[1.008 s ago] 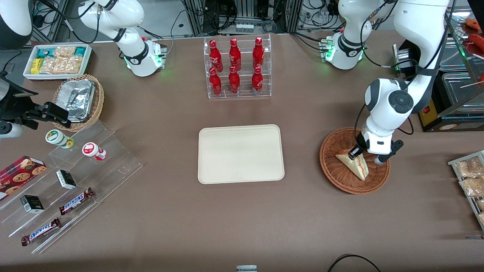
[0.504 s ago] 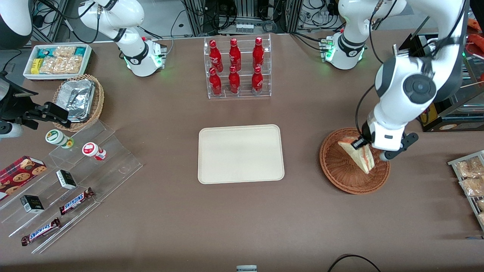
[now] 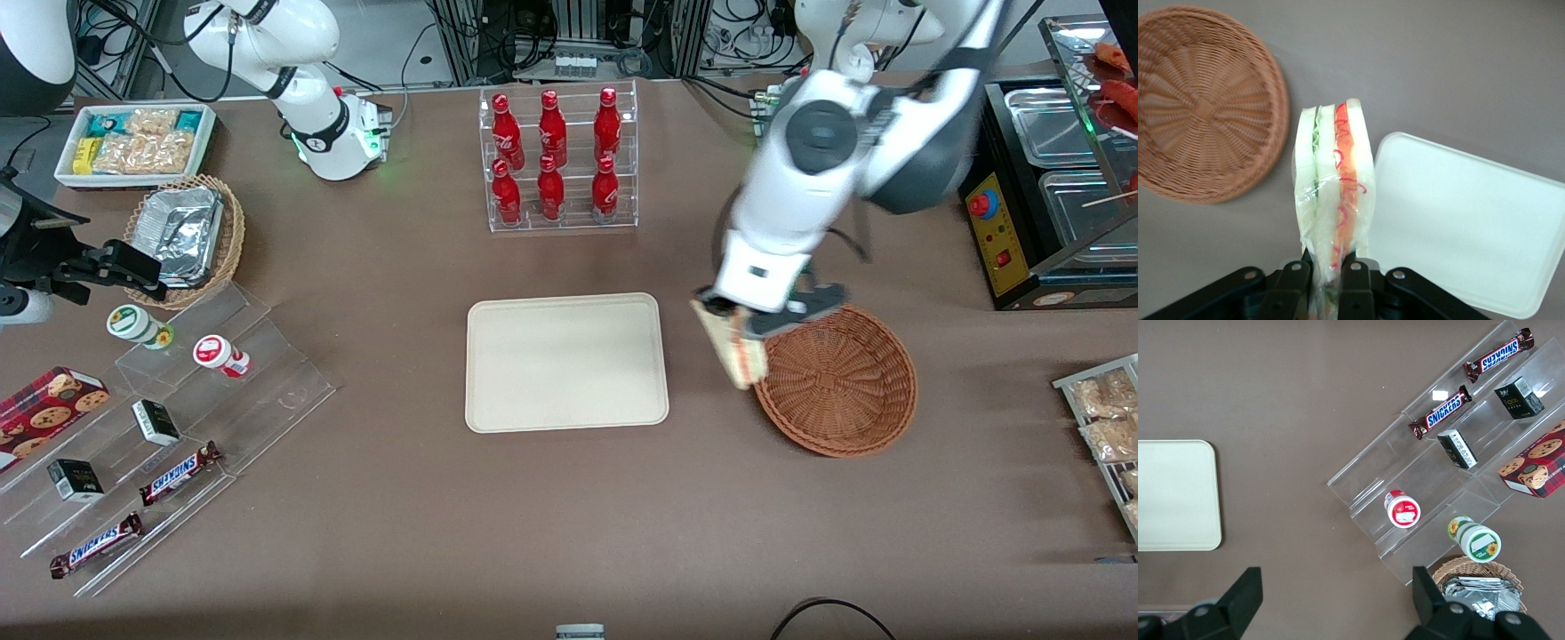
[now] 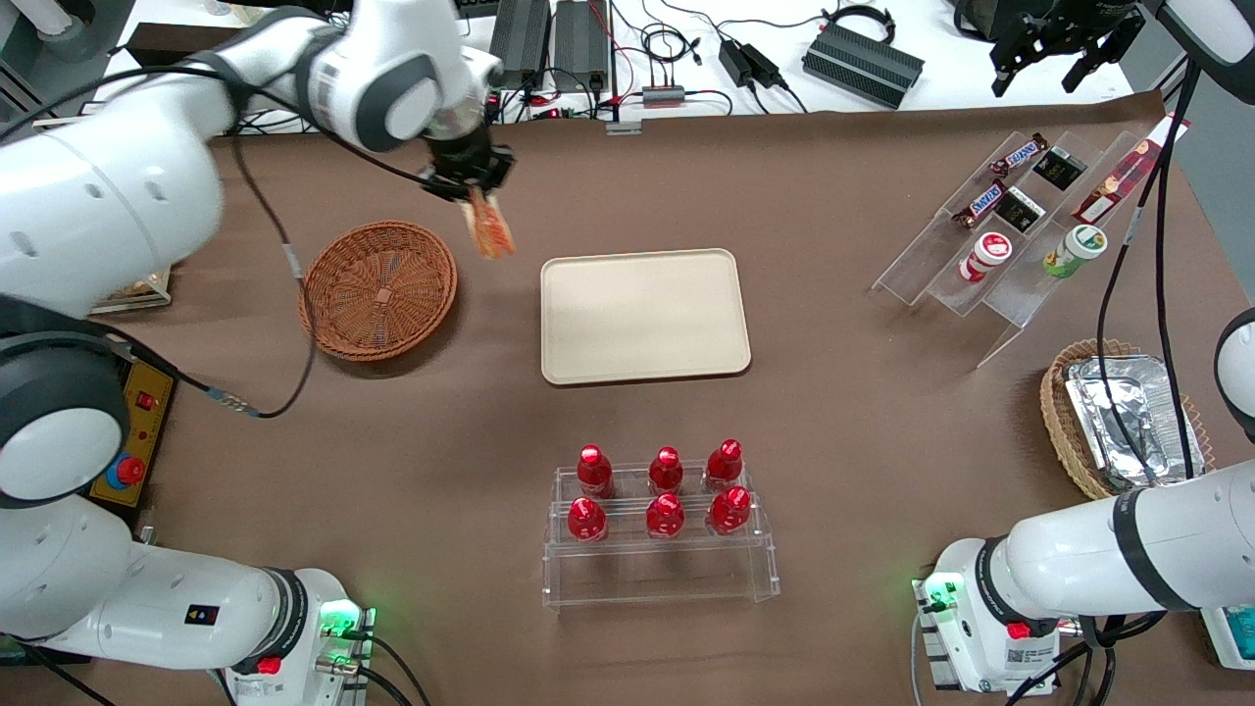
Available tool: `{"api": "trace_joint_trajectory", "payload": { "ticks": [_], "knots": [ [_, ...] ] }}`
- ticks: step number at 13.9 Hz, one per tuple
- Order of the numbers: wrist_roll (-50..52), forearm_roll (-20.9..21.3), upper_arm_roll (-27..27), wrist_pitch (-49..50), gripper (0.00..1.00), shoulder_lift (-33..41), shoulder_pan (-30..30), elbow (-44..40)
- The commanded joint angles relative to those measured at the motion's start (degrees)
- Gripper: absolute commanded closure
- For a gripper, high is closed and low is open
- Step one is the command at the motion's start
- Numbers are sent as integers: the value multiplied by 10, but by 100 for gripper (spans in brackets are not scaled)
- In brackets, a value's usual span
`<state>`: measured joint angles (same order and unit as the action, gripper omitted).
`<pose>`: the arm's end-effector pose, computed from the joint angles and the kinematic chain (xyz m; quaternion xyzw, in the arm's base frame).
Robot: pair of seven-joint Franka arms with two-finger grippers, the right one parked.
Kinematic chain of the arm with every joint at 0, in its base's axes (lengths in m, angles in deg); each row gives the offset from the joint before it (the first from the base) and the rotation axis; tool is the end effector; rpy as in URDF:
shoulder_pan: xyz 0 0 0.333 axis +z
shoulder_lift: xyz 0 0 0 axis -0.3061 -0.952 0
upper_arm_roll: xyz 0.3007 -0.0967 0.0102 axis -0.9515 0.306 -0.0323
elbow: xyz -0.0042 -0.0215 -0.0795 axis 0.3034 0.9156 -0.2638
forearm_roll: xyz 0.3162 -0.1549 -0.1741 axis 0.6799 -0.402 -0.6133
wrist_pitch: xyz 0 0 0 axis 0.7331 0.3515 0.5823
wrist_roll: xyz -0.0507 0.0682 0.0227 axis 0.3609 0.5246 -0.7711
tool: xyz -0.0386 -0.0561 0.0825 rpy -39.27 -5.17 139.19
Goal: Place sandwich from basket to tray
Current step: 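Carry the sandwich with the left gripper over the cream tray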
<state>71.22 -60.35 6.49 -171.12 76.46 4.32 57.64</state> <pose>0.5198 -0.3403 0.4697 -0.9870 -0.1589 -0.0228 0.0007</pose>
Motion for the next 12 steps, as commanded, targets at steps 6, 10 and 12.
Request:
{"api": "trace_joint_trajectory", "payload": {
  "ticks": [6,10,12],
  "knots": [
    [55,43,-2,-1,100,-164,-126,-140],
    [57,47,-1,-48,100,-206,-166,-145],
    [57,55,-1,-73,100,-219,-181,-145]
  ]
}}
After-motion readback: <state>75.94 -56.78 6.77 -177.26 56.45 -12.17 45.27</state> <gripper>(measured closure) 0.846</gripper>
